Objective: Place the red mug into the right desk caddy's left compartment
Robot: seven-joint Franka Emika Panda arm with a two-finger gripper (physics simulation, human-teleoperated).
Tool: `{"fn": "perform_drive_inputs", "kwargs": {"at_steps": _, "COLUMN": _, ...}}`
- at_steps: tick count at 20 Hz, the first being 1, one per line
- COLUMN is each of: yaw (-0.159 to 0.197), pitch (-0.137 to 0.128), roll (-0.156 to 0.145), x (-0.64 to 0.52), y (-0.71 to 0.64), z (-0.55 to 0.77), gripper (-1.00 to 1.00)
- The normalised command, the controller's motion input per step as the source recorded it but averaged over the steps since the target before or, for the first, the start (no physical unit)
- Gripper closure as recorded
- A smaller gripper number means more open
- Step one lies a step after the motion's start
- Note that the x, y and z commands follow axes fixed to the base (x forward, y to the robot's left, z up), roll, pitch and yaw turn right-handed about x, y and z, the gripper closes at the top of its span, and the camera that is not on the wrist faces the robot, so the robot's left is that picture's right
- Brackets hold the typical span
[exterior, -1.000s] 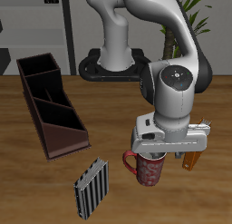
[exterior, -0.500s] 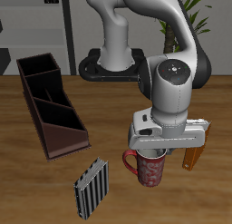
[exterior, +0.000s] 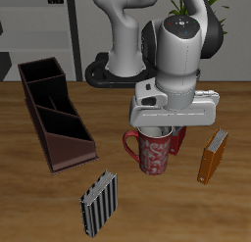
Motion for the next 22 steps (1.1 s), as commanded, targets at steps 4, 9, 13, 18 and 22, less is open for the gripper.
{"fn": "perform_drive_inputs", "kwargs": {"at_steps": 4, "yaw": -0.005, "pitch": -0.050, "roll": -0.008, "x": -0.24, "y": -0.13, "z": 0.40, "gripper": 1.00}}
{"fn": "perform_drive_inputs", "kwargs": {"at_steps": 9, "yaw": -0.010, "pitch": -0.046, "roll": 0.028, "x": -0.53, "y": -0.27, "z": 0.59, "gripper": 1.00}}
{"fn": "perform_drive_inputs", "kwargs": {"at_steps": 13, "yaw": 0.015, "pitch": -0.047, "roll": -0.029, "x": -0.37, "y": -0.36, "z": 0.33, "gripper": 1.00}}
{"fn": "perform_drive_inputs", "kwargs": {"at_steps": 18, "yaw": 0.014, "pitch": -0.070, "roll": -0.020, "x": -0.54, "y": -0.45, "z": 0.33, "gripper": 1.00}}
{"fn": "perform_drive_inputs", "kwargs": {"at_steps": 22, "yaw": -0.001, "pitch": -0.023, "roll": -0.038, "x": -0.29, "y": -0.37, "z": 0.20, "gripper": 1.00}}
